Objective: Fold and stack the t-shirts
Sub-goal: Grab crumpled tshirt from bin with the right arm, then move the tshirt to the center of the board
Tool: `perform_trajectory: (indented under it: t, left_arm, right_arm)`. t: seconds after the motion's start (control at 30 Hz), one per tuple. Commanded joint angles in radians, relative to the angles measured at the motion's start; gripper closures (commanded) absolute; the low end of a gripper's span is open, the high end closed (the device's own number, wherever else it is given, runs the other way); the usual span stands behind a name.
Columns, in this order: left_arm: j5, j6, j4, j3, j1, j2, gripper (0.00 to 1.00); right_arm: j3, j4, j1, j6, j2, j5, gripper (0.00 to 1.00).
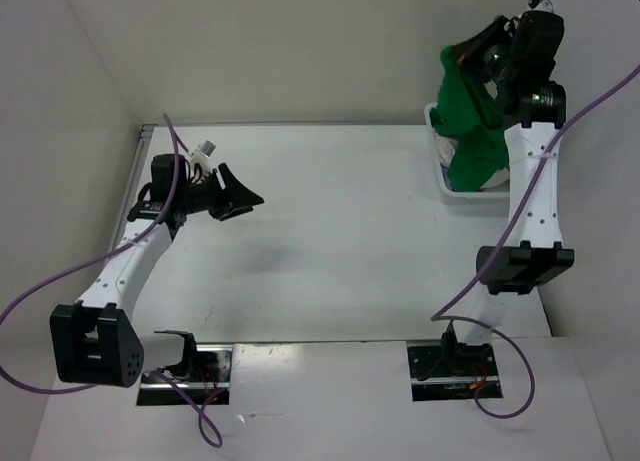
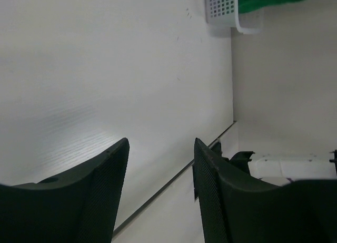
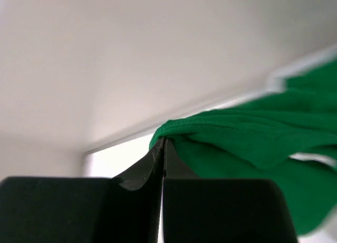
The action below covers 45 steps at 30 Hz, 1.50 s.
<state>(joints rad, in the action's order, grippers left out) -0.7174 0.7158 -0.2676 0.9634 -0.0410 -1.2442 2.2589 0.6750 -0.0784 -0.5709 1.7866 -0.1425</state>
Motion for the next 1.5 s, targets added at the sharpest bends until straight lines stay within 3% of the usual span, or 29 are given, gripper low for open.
perform_trajectory:
  t: [0.0, 0.17, 0.27, 0.43, 0.5, 0.6, 0.63, 0.7, 0.73, 0.77, 0.83, 0.97, 1.23, 1.3, 1.4, 1.47]
  left_arm:
    - [0.038, 0.042, 0.056, 0.054, -0.003, -0.006, 0.39]
    - [0.078, 0.1, 0.059, 0.078, 0.019, -0.006, 0.37]
    - [0.099, 0.126, 0.073, 0.078, 0.061, 0.019, 0.36]
    - [0.121, 0.139, 0.057, 0.098, 0.13, 0.038, 0.35]
    - [0.121, 0.151, 0.057, 0.098, 0.139, 0.038, 0.35]
    - [0.131, 0.151, 0.057, 0.098, 0.159, 0.048, 0.34]
    - [0.131, 0.142, 0.048, 0.098, 0.159, 0.048, 0.34]
    - [0.131, 0.132, 0.048, 0.083, 0.159, 0.048, 0.32]
    - [0.14, 0.116, 0.048, 0.06, 0.159, 0.048, 0.32]
    - [0.165, 0.1, 0.048, 0.051, 0.159, 0.057, 0.32]
    - [0.2, 0.048, 0.022, 0.034, 0.104, 0.057, 0.34]
    - [0.288, -0.036, -0.048, -0.003, -0.043, 0.022, 0.34]
    - [0.559, -0.101, -0.183, -0.064, -0.423, -0.007, 0.48]
    - [0.575, -0.07, -0.183, -0.106, -0.45, -0.055, 0.41]
    - [0.599, 0.044, -0.144, -0.191, -0.45, -0.089, 0.37]
    - [0.641, 0.144, -0.058, -0.274, -0.45, -0.02, 0.37]
  right_arm:
    - [0.109, -0.188, 0.068, -0.202, -0.133, -0.335, 1.0]
    - [0.345, -0.284, 0.1, -0.369, -0.115, -0.454, 1.0]
    - [0.382, -0.385, 0.1, -0.467, -0.115, -0.511, 1.0]
    - [0.378, -0.423, 0.1, -0.471, -0.115, -0.511, 1.0]
    - [0.291, -0.402, 0.1, -0.445, -0.115, -0.538, 1.0]
    - [-0.043, -0.437, 0.109, -0.391, -0.207, -0.55, 1.0]
    - [-0.255, -0.452, 0.109, -0.347, -0.272, -0.522, 1.0]
    - [-0.443, -0.453, 0.079, -0.302, -0.334, -0.522, 1.0]
    - [-0.642, -0.453, 0.031, -0.276, -0.367, -0.522, 1.0]
    - [-0.739, -0.453, 0.007, -0.261, -0.406, -0.502, 1.0]
    - [-0.967, -0.453, -0.049, -0.238, -0.472, -0.454, 1.0]
    - [-1.116, -0.391, -0.127, -0.172, -0.454, -0.358, 1.0]
    - [-1.111, -0.312, -0.127, -0.136, -0.429, -0.189, 1.0]
    - [-1.111, -0.302, -0.127, -0.136, -0.42, -0.178, 0.95]
    - [-1.111, -0.279, -0.127, -0.113, -0.42, -0.178, 0.67]
    - [-1.121, -0.215, -0.127, -0.072, -0.455, -0.117, 0.5]
